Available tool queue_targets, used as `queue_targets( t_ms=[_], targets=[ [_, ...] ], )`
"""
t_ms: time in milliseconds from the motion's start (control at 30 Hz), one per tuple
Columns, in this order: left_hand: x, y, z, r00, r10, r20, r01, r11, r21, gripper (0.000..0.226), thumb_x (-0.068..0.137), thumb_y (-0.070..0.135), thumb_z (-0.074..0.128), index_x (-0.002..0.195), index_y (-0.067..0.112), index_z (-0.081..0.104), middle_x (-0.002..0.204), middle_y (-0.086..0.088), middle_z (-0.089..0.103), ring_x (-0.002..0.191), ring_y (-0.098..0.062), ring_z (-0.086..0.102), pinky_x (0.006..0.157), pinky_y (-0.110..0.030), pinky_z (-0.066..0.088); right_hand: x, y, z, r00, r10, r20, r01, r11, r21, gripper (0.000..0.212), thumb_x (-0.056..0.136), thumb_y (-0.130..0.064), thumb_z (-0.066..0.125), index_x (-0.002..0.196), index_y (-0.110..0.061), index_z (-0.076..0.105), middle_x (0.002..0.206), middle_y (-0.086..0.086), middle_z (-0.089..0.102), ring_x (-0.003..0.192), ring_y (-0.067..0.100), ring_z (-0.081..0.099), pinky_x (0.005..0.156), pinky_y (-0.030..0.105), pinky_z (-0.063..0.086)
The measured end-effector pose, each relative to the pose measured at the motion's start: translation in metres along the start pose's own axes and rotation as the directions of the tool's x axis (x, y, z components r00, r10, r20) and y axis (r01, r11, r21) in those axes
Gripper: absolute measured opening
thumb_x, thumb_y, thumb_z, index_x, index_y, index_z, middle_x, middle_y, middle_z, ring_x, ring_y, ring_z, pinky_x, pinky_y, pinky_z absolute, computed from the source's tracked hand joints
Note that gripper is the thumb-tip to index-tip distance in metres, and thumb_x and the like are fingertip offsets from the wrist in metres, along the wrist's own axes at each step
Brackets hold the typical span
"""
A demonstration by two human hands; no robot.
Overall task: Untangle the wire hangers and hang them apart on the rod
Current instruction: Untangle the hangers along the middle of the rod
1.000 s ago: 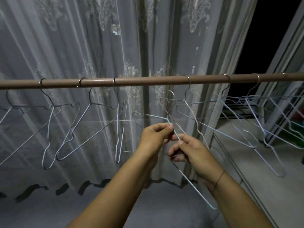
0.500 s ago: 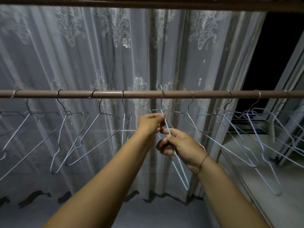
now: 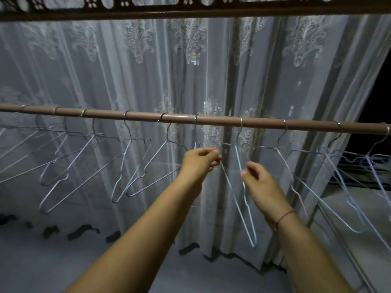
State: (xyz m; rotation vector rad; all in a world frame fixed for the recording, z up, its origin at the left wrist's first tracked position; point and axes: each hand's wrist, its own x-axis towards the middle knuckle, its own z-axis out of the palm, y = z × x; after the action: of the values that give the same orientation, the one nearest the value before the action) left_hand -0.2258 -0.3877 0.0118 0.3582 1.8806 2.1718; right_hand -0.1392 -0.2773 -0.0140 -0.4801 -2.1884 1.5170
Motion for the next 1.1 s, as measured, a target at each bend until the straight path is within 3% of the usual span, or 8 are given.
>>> queue_targets(
  t_ms=[100, 233, 433, 533, 667, 767, 900, 1100],
  targets=[
    [-0.005, 0.010, -0.033, 0.995, 0.076, -0.066, -0.076, 0.997, 0.004, 0.017, 0.090, 0.008, 0.053, 0.104, 0.004, 0.064, 0.076, -0.004, 0.063, 0.065, -0.010, 0.053, 0.066, -0.017, 0.042, -0.016, -0.022, 0.013, 0.987, -0.128, -0.095, 0.125, 0.991, -0.040, 0.043, 0.091, -0.025, 0.049, 0.133, -0.020, 0.042, 0.138, 0.001, 0.046, 0.126, 0.016, 0.044, 0.108, 0.036, 0.035],
    [0.005, 0.016, -0.085, 0.970, 0.159, -0.186, -0.142, 0.985, 0.100, 0.024, 0.087, 0.010, 0.058, 0.109, 0.004, 0.065, 0.093, -0.007, 0.069, 0.077, -0.009, 0.060, 0.073, -0.017, 0.047, -0.036, -0.051, 0.050, 0.977, -0.213, -0.005, 0.213, 0.976, 0.041, 0.040, 0.091, -0.021, 0.049, 0.131, -0.022, 0.045, 0.134, -0.003, 0.049, 0.122, 0.009, 0.046, 0.105, 0.028, 0.036],
    [0.030, 0.006, -0.130, 0.975, 0.091, -0.203, -0.048, 0.977, 0.209, 0.028, 0.088, 0.012, 0.057, 0.114, 0.002, 0.064, 0.112, -0.012, 0.067, 0.102, -0.021, 0.063, 0.085, -0.025, 0.041, -0.030, -0.057, 0.129, 0.990, -0.097, 0.100, 0.090, 0.993, 0.076, 0.039, 0.090, -0.021, 0.051, 0.129, -0.019, 0.047, 0.129, 0.000, 0.054, 0.106, 0.003, 0.049, 0.093, 0.020, 0.038],
    [0.040, -0.001, -0.142, 0.995, -0.045, -0.084, 0.063, 0.973, 0.220, 0.029, 0.089, 0.014, 0.055, 0.114, 0.001, 0.063, 0.099, -0.013, 0.067, 0.090, -0.021, 0.062, 0.081, -0.028, 0.045, -0.022, -0.052, 0.166, 0.996, 0.013, 0.091, -0.017, 0.999, 0.036, 0.038, 0.089, -0.025, 0.053, 0.127, -0.019, 0.048, 0.124, -0.001, 0.055, 0.103, 0.005, 0.050, 0.089, 0.022, 0.039],
    [0.055, 0.004, -0.149, 0.977, -0.198, 0.084, 0.192, 0.979, 0.069, 0.015, 0.090, 0.006, 0.050, 0.093, 0.003, 0.064, 0.072, -0.004, 0.060, 0.060, -0.013, 0.052, 0.051, -0.018, 0.043, -0.013, -0.048, 0.202, 0.992, 0.121, 0.030, -0.123, 0.990, 0.064, 0.033, 0.088, -0.027, 0.054, 0.119, -0.018, 0.051, 0.096, -0.002, 0.059, 0.082, 0.008, 0.054, 0.072, 0.021, 0.044],
    [0.066, 0.006, -0.147, 0.937, -0.310, 0.161, 0.319, 0.947, -0.032, 0.019, 0.090, 0.003, 0.045, 0.086, 0.011, 0.061, 0.058, 0.001, 0.061, 0.053, -0.010, 0.053, 0.050, -0.020, 0.044, -0.011, -0.045, 0.219, 0.987, 0.154, -0.036, -0.151, 0.986, 0.074, 0.026, 0.085, -0.022, 0.055, 0.111, -0.020, 0.052, 0.074, -0.001, 0.056, 0.066, 0.012, 0.052, 0.060, 0.025, 0.041],
    [0.075, 0.006, -0.140, 0.912, -0.343, 0.227, 0.372, 0.923, -0.099, 0.027, 0.091, 0.004, 0.040, 0.075, 0.016, 0.058, 0.049, 0.008, 0.057, 0.050, -0.005, 0.049, 0.048, -0.018, 0.038, -0.006, -0.045, 0.222, 0.978, 0.156, -0.138, -0.141, 0.984, 0.111, 0.023, 0.081, -0.017, 0.058, 0.102, -0.021, 0.049, 0.073, 0.008, 0.063, 0.081, 0.030, 0.065, 0.078, 0.042, 0.050],
    [0.092, 0.012, -0.133, 0.924, -0.321, 0.205, 0.367, 0.895, -0.253, 0.027, 0.093, 0.003, 0.041, 0.069, 0.009, 0.053, 0.032, 0.006, 0.055, 0.027, -0.001, 0.049, 0.034, -0.009, 0.037, 0.011, -0.050, 0.213, 0.977, 0.117, -0.177, -0.099, 0.989, 0.109, 0.025, 0.081, -0.014, 0.058, 0.104, -0.022, 0.051, 0.070, 0.002, 0.067, 0.069, 0.020, 0.063, 0.069, 0.033, 0.049]
  ],
)
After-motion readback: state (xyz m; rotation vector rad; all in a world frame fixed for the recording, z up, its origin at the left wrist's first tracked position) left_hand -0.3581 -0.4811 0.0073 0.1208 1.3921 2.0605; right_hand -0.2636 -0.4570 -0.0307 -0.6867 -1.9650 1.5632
